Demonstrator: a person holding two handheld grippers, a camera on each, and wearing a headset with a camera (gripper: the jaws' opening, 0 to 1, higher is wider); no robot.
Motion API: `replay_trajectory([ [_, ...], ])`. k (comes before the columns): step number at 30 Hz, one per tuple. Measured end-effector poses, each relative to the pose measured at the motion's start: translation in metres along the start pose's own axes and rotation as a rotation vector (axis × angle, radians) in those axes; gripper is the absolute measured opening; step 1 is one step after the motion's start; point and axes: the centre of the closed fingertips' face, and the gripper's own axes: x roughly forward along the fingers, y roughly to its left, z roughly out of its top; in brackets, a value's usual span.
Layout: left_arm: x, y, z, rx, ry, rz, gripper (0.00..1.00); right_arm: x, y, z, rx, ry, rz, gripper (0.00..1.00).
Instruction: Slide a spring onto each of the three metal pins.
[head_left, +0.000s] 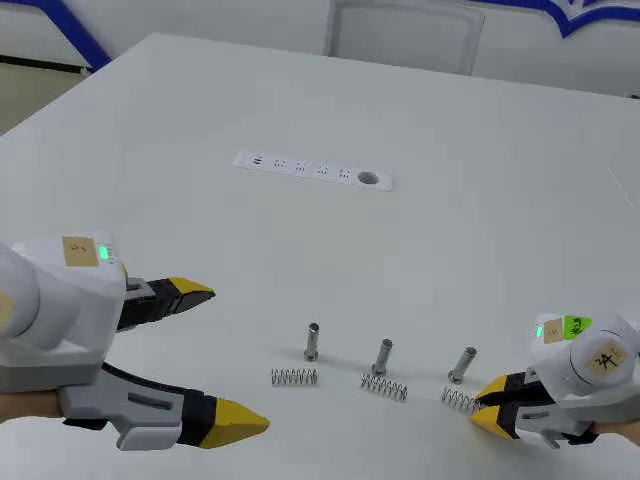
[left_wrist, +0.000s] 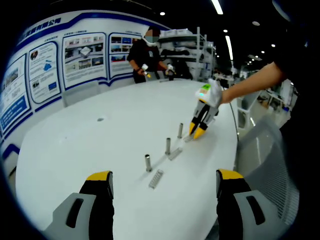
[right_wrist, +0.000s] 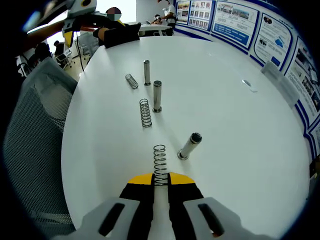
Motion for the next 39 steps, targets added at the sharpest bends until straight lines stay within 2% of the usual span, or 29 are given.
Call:
replay_trajectory([
  [11,0.005,-0.009,0.010,0.035,-0.019,-0.029,0.85,-0.030,0.010,0.026,-0.057,-0.039,-0.019,0.10],
  [13,0.006,-0.009,0.013,0.051,-0.019,-0.032,0.85,-0.038,0.012,0.032,-0.078,-0.045,-0.023,0.10],
  [18,0.009,-0.012,0.031,0.071,-0.058,-0.050,0.84,-0.059,0.014,0.053,-0.135,-0.069,-0.046,0.10],
  [23,0.022,-0.026,0.045,0.103,-0.075,-0.098,0.82,-0.077,0.024,0.082,-0.211,-0.108,-0.058,0.10],
  [27,0.035,-0.041,0.052,0.169,-0.061,-0.135,0.81,-0.085,0.037,0.101,-0.282,-0.123,-0.064,0.10],
  [32,0.048,-0.059,0.058,0.200,-0.061,-0.178,0.78,-0.088,0.054,0.111,-0.332,-0.128,-0.051,0.10],
  [37,0.056,-0.075,0.055,0.237,-0.038,-0.224,0.77,-0.091,0.065,0.116,-0.369,-0.128,-0.041,0.10],
  [39,0.056,-0.078,0.055,0.240,-0.036,-0.236,0.76,-0.093,0.067,0.117,-0.375,-0.130,-0.041,0.10],
])
